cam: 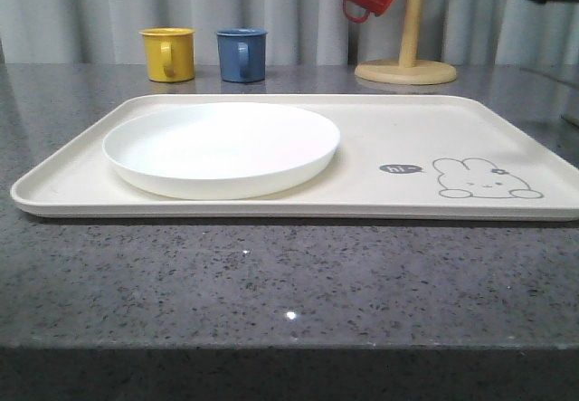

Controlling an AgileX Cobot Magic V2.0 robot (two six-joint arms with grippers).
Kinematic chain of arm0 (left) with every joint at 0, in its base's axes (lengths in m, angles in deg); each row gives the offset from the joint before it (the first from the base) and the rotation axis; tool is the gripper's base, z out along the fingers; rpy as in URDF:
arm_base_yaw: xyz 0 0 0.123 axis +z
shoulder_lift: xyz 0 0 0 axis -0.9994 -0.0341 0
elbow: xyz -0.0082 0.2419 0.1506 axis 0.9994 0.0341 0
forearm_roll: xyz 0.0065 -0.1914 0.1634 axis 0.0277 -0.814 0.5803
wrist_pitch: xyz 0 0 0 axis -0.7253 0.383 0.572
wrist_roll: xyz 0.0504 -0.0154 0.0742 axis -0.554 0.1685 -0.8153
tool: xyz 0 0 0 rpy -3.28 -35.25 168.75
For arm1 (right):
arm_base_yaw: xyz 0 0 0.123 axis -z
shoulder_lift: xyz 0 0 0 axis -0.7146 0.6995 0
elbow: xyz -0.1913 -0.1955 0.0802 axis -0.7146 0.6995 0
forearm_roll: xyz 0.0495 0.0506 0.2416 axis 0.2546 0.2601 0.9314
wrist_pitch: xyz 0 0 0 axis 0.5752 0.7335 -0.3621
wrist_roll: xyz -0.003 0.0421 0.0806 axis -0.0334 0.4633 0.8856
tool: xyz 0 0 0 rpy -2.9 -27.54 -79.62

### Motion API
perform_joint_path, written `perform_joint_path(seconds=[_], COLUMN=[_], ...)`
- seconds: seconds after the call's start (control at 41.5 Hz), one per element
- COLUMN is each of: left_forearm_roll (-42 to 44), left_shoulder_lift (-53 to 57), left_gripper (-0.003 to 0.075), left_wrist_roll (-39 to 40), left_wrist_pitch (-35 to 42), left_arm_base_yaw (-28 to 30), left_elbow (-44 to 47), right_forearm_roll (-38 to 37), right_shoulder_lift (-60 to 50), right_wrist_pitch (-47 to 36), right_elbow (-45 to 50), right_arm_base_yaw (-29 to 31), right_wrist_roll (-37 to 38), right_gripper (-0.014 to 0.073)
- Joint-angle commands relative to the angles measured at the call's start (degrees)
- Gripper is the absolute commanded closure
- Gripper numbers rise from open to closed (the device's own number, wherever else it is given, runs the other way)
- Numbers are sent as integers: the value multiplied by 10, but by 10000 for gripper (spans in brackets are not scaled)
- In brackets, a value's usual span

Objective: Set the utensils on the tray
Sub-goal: 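Lower the fork onto the tray beside the plate and open the right gripper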

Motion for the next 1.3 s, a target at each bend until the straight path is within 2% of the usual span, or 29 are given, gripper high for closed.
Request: perform_joint_path(seconds=[0.0,0.144,0.337,0.482,0.722,0.939,1.132,1.204,1.276], left_forearm_roll=[-3,-3,-3,-3,-3,-3,-3,-3,-3], left_shoulder_lift=[0,0,0,0,0,0,0,0,0], left_gripper=[356,356,356,356,356,356,356,356,356], left_wrist_roll=[4,4,4,4,4,4,4,4,4], left_wrist_pitch=[44,44,44,44,44,44,44,44,44], left_arm_base_yaw=[1,1,1,1,1,1,1,1,1], left_elbow=[-16,-16,-16,-16,-16,-16,-16,-16,-16], right_forearm_roll=[21,31,29,29,40,46,46,46,45], right_shoulder_lift=[-44,-42,-2,41,97,121,126,126,126], right_wrist_pitch=[24,56,60,52,-12,-56,-61,-63,-63], right_elbow=[-35,-74,-99,-101,-101,-101,-101,-101,-101], right_arm_base_yaw=[-14,-75,-149,-178,-190,-190,-190,-190,-190], right_wrist_roll=[-1,5,76,129,202,225,225,225,225], right_gripper=[589,587,587,587,587,587,582,535,444])
